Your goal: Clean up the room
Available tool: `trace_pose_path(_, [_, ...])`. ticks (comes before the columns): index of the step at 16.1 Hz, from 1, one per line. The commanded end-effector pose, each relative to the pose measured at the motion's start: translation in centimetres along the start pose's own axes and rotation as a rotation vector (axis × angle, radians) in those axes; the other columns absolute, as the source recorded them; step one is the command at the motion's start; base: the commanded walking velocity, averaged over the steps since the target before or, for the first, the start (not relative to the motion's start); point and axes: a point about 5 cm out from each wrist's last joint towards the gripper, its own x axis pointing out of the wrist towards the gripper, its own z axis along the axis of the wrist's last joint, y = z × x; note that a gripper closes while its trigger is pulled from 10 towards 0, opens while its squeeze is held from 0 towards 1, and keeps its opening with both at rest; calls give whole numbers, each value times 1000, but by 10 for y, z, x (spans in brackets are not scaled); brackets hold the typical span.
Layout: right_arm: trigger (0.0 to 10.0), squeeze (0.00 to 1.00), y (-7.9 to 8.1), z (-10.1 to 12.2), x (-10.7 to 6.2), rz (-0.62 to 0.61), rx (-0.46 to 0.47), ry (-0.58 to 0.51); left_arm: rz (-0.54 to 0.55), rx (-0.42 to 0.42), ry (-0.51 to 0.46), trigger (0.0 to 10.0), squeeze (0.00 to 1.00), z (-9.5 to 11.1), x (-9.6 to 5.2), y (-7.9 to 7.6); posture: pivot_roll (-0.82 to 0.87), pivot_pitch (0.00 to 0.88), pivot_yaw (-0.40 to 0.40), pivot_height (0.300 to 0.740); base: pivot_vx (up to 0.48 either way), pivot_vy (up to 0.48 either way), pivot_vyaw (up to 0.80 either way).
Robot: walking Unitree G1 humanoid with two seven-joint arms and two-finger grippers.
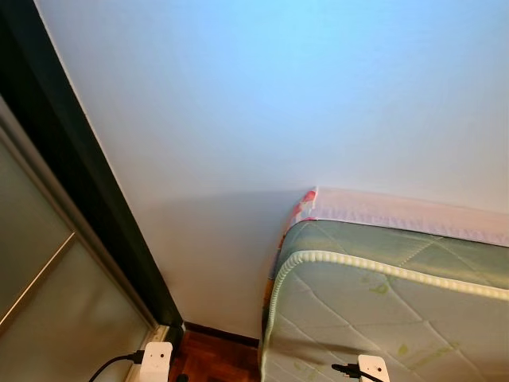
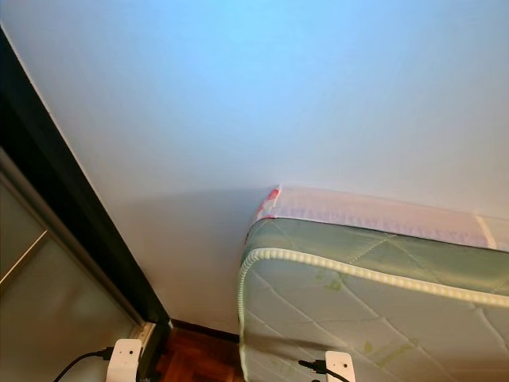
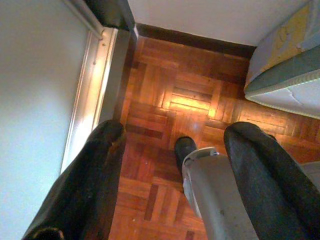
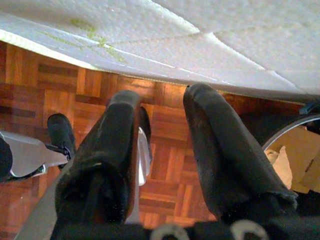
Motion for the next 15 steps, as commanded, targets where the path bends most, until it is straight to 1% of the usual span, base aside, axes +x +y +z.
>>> trace_pose_path(1, [10000, 0, -8, 73, 6, 34, 82, -123, 89, -196, 38, 10000, 0, -4, -3, 34, 153, 0, -104, 740, 0, 0, -788])
trace_pose_path(5, [10000, 0, -9, 75, 6, 41, 63, -123, 90, -196, 34, 10000, 0, -1, -3, 34, 151, 0, -109, 740, 0, 0, -788])
trace_pose_path(8, [10000, 0, -10, 75, 6, 43, 57, -120, 86, -180, 33, 10000, 0, 1, -2, 33, 153, 0, -111, 740, 0, 0, -788])
trace_pose_path(15, [10000, 0, -10, 74, 6, 47, 51, -116, 88, -172, 29, 10000, 0, 2, -2, 34, 156, 0, -111, 740, 0, 0, -788])
